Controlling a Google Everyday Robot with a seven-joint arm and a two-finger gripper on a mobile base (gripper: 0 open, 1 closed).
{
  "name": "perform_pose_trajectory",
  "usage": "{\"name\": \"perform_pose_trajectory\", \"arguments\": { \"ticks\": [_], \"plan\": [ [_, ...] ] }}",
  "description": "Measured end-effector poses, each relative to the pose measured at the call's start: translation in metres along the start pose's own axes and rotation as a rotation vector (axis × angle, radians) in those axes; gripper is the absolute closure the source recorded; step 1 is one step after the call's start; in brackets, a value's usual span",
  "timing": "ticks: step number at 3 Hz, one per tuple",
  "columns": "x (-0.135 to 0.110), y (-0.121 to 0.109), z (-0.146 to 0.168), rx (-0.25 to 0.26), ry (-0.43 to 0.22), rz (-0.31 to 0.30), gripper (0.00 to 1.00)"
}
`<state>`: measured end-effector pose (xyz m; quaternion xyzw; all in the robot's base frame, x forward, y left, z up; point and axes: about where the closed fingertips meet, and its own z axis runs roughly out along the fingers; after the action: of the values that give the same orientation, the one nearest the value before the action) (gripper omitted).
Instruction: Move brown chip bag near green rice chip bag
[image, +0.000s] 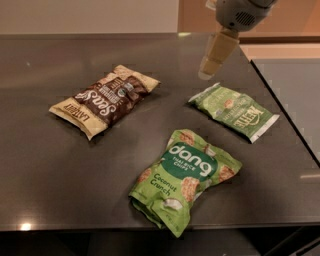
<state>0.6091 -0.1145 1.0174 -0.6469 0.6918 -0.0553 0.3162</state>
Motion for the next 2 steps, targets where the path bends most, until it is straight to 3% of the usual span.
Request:
{"name": "perform_pose_trajectory", "arguments": {
  "ticks": [2],
  "plan": [
    [-0.056, -0.007, 0.053, -0.052, -0.07, -0.092, 0.0]
  ]
}}
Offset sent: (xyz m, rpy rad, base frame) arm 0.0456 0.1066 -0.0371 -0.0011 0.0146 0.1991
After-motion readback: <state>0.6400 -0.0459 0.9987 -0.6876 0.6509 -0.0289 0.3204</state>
